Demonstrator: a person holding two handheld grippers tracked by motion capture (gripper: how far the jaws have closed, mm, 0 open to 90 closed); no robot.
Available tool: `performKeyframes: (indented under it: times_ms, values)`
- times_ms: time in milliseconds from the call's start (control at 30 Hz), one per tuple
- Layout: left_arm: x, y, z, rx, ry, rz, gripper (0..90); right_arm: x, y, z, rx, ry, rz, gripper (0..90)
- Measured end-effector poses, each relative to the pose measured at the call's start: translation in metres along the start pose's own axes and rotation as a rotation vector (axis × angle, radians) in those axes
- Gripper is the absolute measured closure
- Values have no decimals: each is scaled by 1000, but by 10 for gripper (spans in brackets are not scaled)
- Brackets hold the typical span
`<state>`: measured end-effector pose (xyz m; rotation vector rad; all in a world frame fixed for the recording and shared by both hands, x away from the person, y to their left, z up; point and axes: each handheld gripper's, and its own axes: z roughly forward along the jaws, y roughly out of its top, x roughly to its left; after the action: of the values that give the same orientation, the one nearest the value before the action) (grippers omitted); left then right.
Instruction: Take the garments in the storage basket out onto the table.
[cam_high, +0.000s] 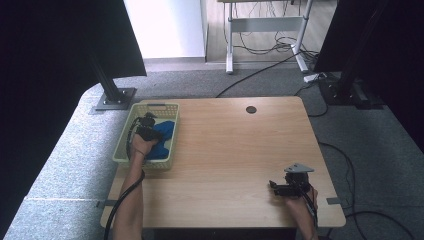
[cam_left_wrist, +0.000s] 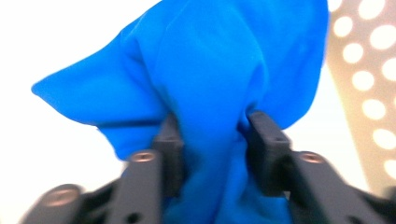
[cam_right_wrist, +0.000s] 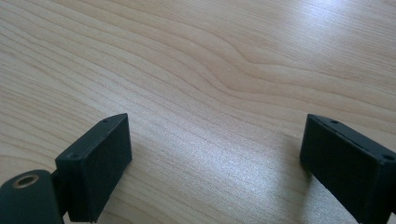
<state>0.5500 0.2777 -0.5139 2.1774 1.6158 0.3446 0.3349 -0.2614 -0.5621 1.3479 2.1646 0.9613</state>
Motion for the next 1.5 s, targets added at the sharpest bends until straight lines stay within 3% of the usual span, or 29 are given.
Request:
performKeyframes:
  times_ms: [100, 367, 900, 1500]
  values:
    - [0, 0, -1, 0, -4, 2, 697, 0, 0, 0, 0, 1, -1, 90]
    - [0, -1, -4, -12, 3, -8, 705, 0, 0, 0, 0, 3, -3, 90]
    - [7, -4, -40, -168, -62, -40, 711, 0, 0, 0, 0, 4, -4, 89]
    - [8, -14, -64, -271, -75, -32, 709, 0, 0, 0, 0, 4, -3, 89]
